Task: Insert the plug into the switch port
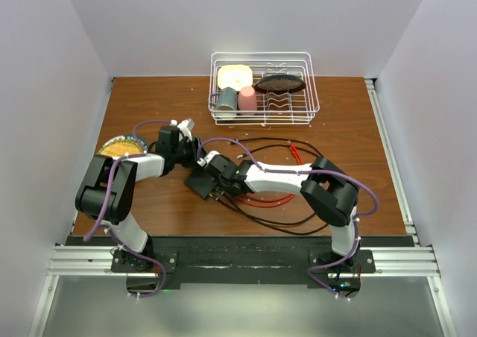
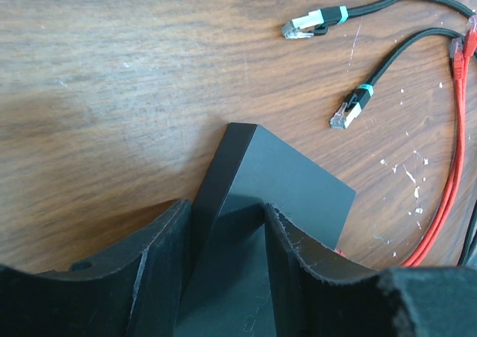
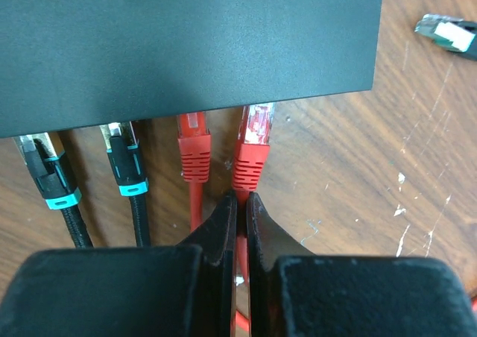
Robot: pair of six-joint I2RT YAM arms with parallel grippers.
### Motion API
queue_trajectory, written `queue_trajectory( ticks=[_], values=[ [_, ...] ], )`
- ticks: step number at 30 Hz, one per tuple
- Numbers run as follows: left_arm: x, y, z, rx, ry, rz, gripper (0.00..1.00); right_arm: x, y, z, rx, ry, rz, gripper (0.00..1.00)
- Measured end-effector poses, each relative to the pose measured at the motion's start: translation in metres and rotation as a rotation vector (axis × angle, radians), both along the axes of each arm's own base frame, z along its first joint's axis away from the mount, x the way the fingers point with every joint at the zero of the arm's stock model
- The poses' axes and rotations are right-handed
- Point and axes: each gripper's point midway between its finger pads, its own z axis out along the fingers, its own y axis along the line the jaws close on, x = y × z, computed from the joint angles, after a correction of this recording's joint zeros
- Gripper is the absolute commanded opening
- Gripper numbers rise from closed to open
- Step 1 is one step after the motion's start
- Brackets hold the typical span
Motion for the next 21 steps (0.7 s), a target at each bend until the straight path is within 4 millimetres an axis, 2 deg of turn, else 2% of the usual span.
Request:
queue_trajectory(
  ticks=[7,21],
  values=[
    [0.0045,0.0023,0.0015,-0.002,-0.015,0.007,0.46,0.0060,0.0031,0.0009,0.029,-0.054,0.005,0.00],
    [0.0108,-0.0035,0.0016,-0.035,-0.048,-0.022,0.47,0.0017,0.0075,0.0003,0.030,-0.029,0.181,0.00]
  ],
)
